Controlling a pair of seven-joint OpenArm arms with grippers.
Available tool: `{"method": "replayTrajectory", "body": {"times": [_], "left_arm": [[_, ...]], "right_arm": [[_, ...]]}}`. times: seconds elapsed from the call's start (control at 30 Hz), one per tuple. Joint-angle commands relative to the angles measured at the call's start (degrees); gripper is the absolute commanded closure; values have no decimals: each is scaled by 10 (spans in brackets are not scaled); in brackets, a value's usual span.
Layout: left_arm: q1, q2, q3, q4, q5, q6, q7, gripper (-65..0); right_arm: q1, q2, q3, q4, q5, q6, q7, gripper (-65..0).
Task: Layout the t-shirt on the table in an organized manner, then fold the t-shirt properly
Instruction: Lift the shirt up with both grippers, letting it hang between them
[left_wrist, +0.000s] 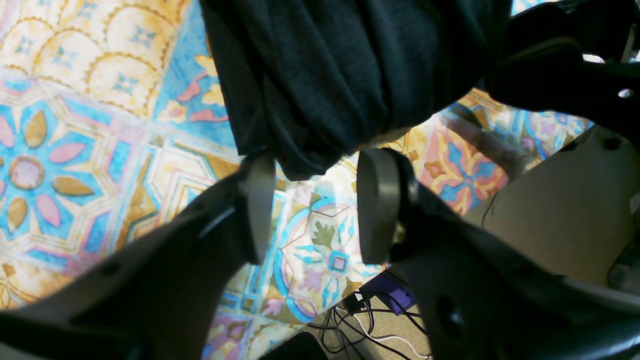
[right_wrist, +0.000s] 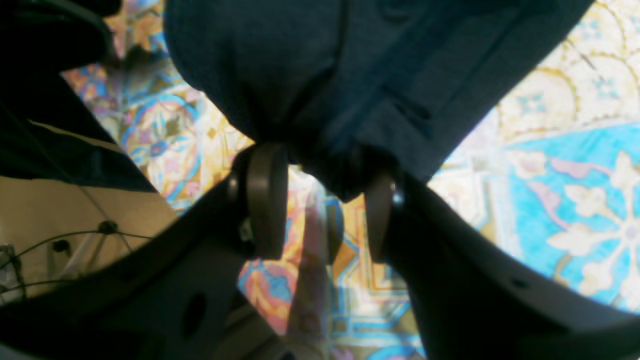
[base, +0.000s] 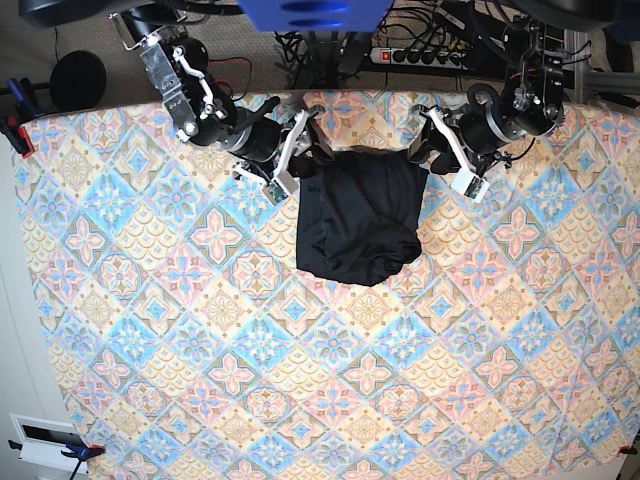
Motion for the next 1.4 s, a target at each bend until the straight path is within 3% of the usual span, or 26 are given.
{"method": "replayTrajectory", "body": {"times": [0.0, 0.23, 0.4, 0.47, 0.73, 0.97, 1.13, 1.37], "left_arm": [[-3, -4, -3, 8, -9, -2, -10, -269], [-3, 14, -4, 8, -12, -2, -11, -269], [-3, 17, -2, 8, -14, -2, -11, -270], [-3, 16, -4, 8, -9, -2, -11, -284], [-3, 0, -1, -34, -9, -3, -11, -457], [-18, 1, 30, -96, -11, -3, -62, -399], [-18, 4, 48, -100, -14, -3, -66, -356], [-19, 4, 45, -100, -15, -3, -67, -351]], "right_arm": [[4, -1, -5, 10, 7, 4, 11, -237], [3, -1, -51, 9, 6, 4, 14, -229], [3, -1, -47, 8, 6, 4, 14, -56], [5, -1, -47, 8, 6, 4, 13, -16], [3, -1, -46, -20, 5, 4, 15, -41], [5, -1, -46, -20, 5, 4, 15, -42], [6, -1, -45, -20, 5, 4, 15, -42], [6, -1, -29, -20, 5, 4, 15, -42]]}}
